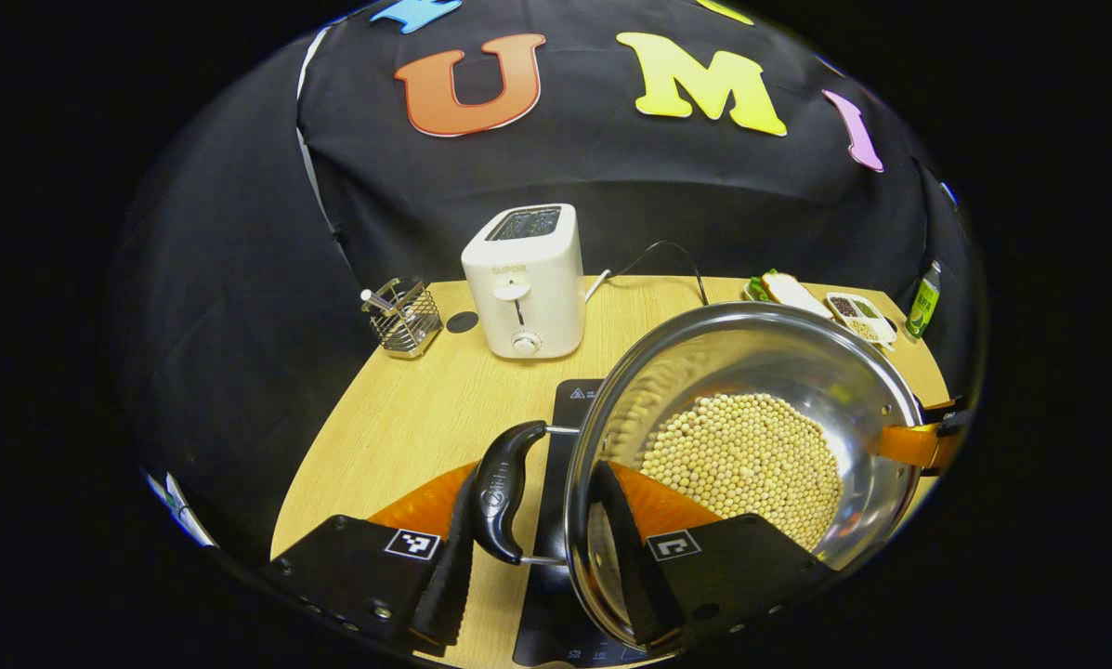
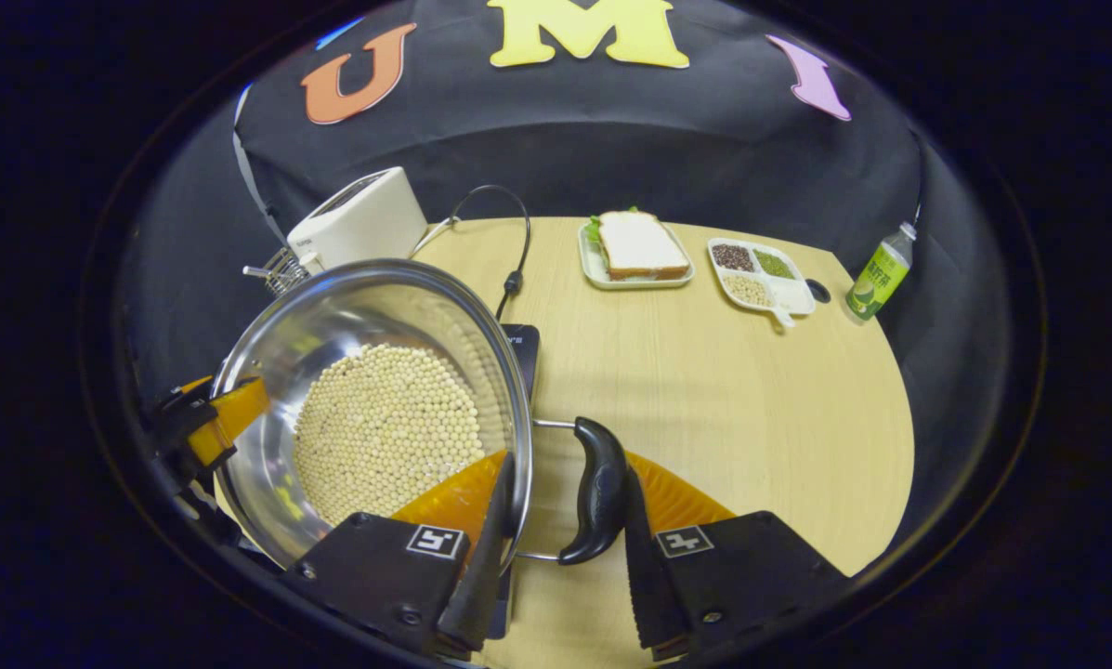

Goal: First push the handle of the pot to place it horizontally, then grasp the pot with both hands and set it on the induction cooktop.

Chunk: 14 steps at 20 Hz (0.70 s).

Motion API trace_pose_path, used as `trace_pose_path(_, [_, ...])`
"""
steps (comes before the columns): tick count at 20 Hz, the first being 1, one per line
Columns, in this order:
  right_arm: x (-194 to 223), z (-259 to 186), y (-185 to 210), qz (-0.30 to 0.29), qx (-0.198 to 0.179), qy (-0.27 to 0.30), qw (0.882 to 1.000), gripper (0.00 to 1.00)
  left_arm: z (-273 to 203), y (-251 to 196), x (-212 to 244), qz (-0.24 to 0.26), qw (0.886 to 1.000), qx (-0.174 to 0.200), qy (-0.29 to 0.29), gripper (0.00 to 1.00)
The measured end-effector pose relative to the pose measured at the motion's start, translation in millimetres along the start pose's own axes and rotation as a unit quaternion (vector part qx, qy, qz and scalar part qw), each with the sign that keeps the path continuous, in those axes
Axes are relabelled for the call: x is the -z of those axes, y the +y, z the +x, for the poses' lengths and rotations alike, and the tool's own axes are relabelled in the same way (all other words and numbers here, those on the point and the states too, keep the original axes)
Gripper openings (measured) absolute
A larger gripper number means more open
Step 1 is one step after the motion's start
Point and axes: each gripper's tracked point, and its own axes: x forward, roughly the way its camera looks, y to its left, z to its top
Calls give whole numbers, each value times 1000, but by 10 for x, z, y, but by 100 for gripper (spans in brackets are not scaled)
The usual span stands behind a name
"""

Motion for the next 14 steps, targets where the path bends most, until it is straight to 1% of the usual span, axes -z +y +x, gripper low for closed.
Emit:
trace_pose_path(4, [58, 89, 37, 7, 2, 14, 1000, 59, 73, 48, 16, 5, 1000, -2, 3, 66])
trace_pose_path(11, [22, 143, 71, -18, 13, 8, 1000, 59, 204, 66, 153, -7, 1000, 2, 18, 66])
trace_pose_path(12, [19, 138, 74, -25, 18, 4, 1000, 60, 214, 82, 197, -17, 1000, 5, 22, 76])
trace_pose_path(13, [22, 152, 67, -33, 22, 0, 999, 59, 191, 78, 176, -15, 1000, 8, 11, 66])
trace_pose_path(14, [18, 149, 71, -29, 21, -8, 999, 60, 222, 81, 206, -2, 1000, 8, 8, 67])
